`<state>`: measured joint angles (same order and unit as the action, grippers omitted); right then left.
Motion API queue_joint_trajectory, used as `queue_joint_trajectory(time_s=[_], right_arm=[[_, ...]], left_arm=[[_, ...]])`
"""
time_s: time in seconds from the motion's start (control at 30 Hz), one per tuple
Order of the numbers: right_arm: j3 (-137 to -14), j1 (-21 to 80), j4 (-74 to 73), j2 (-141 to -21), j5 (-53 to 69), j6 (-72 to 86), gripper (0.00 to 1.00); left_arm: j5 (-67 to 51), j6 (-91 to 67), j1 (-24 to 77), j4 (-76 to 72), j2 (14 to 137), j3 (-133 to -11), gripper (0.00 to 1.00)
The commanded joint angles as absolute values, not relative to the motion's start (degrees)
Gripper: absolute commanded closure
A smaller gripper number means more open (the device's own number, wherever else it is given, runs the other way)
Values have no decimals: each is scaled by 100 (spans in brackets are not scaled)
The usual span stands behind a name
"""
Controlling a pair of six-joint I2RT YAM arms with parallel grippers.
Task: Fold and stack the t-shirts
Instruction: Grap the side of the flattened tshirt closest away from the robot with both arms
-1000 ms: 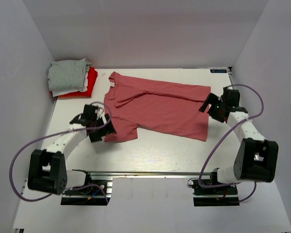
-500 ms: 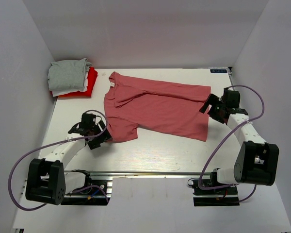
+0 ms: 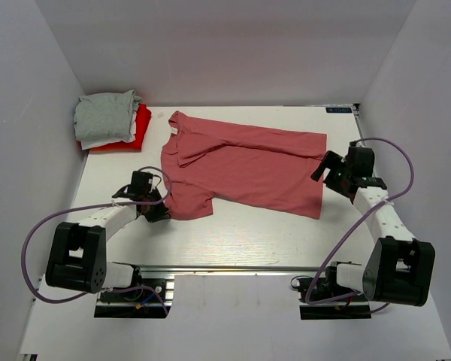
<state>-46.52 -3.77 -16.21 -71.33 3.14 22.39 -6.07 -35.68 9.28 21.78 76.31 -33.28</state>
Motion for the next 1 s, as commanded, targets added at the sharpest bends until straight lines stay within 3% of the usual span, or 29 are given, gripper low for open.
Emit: queue_joint_trajectory(time_s=[0.0,0.17,0.53,0.67,0.73,0.9,0.93,0.97], right_arm=[[-4500,-378,-1897,-6952,202,2347,10],[-4211,-387,-2926,-6935,167,2593,10],[-3384,-378,-2338,-7338,1011,2795,10],[-3454,-378,-2171,-7593,923,2848,18],[-3480,-387,-2101,-7708,870,2821,33],[-3454,-378,-1987,-7884,870,2874,50],[-3437,-387,-1952,-7892,853,2900,79],[-3367,-369,-1873,-7884,809,2935,88]], left_arm=[[-781,-3393,1002,2171,7786,-3383,100],[-1011,-3165,1002,2232,7787,-3445,100],[-1362,-2988,1002,2232,7840,-3560,100],[-1362,-2988,1002,2232,7840,-3560,100],[-1362,-3041,1002,2232,7779,-3560,100],[-1362,-3041,1002,2232,7664,-3560,100],[-1415,-3041,1002,2232,7594,-3560,100],[-1502,-3041,1002,2180,7515,-3560,100]])
